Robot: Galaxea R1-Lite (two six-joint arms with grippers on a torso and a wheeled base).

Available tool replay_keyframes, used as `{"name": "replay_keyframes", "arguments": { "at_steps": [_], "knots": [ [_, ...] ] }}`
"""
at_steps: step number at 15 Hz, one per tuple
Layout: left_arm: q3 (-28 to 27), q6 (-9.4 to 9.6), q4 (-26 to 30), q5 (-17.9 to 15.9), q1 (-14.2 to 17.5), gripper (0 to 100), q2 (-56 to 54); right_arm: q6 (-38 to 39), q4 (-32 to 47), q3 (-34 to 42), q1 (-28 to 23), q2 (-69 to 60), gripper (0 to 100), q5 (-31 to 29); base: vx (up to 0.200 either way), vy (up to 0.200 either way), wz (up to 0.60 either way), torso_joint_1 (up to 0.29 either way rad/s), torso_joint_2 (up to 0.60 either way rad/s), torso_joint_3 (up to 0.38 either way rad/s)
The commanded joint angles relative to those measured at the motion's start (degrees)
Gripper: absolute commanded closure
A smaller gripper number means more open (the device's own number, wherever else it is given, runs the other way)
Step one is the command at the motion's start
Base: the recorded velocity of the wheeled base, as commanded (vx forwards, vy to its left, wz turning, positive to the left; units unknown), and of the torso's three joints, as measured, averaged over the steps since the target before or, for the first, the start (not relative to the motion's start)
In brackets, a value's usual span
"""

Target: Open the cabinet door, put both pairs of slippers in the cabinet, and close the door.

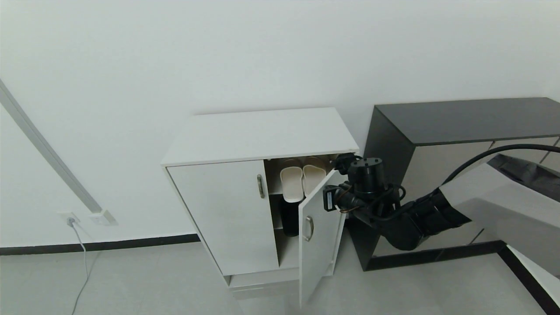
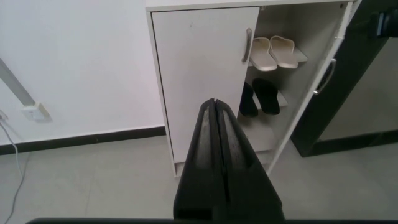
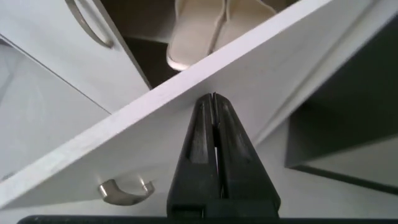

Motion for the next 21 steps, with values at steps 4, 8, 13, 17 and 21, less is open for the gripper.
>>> {"name": "replay_keyframes", "arguments": {
  "at_steps": [4,8,13,17,21],
  "knots": [
    [0.01,0.00,0.00,0.00,-0.01,100,0.06,2.50,-1.08,-1.91,-0.09,1.62,100,2.08,0.000,0.000,0.00,0.000,0.00,0.000],
    [0.01,0.00,0.00,0.00,-0.01,100,0.06,2.59,-7.41,8.72,0.26,-6.11,100,8.49,0.000,0.000,0.00,0.000,0.00,0.000],
    [0.01,0.09,0.00,0.00,-0.01,100,0.06,2.50,-11.72,25.51,0.17,-15.69,100,10.78,0.200,0.000,0.00,0.000,0.00,0.001],
    [0.01,0.09,0.00,0.00,-0.01,100,0.06,2.24,-11.98,31.57,0.52,-17.71,100,12.89,0.050,0.000,0.00,0.003,0.00,-0.002],
    [0.01,0.00,0.00,0.00,-0.01,100,0.06,2.33,-12.24,26.30,0.52,-13.14,100,12.89,0.000,0.000,0.00,0.000,0.00,0.000]
  ]
}}
